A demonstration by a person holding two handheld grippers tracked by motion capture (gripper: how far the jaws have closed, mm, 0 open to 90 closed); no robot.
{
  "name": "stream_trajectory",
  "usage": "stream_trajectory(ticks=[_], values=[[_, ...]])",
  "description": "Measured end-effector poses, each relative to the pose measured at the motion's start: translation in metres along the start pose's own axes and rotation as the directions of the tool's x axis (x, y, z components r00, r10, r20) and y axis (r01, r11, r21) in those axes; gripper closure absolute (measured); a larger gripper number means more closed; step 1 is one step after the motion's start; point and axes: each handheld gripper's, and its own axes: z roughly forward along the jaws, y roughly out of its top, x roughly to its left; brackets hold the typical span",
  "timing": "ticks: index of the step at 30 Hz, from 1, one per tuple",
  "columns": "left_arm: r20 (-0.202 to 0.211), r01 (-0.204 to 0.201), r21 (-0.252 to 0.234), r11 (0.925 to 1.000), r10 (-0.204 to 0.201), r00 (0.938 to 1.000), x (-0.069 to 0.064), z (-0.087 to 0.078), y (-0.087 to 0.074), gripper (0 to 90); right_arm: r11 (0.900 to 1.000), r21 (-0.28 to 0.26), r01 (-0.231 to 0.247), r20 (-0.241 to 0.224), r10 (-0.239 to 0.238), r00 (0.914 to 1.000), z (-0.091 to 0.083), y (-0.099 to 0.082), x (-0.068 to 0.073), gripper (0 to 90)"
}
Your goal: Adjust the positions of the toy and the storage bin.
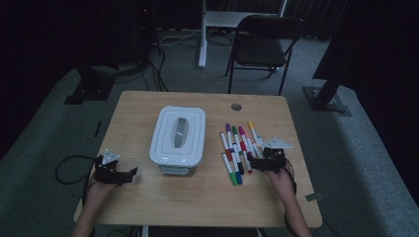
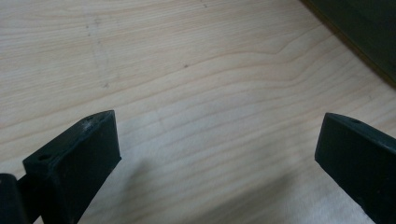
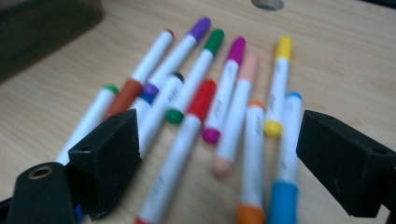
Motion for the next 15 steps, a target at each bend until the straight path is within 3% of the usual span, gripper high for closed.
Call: stream_trajectory(ticks=[5,7,15], values=[[0.015,-0.011,-0.007,0.9999,0.011,0.9998,-0.001,0.008,0.007,0.6,0.9993,-0.023,0.028,-0.036,-0.029,0.9989,0.012,0.013,0.015,13.0],[0.015,-0.023,-0.001,0.9997,0.023,0.9996,-0.001,0.014,0.012,0.6,0.9984,-0.009,0.056,-0.040,-0.056,0.9976,0.025,0.021,0.024,13.0],[0.028,-0.031,-0.005,0.9995,0.031,0.9991,0.001,0.029,0.026,0.6,0.9957,0.016,0.091,-0.072,-0.090,0.9933,0.053,0.037,0.040,13.1]])
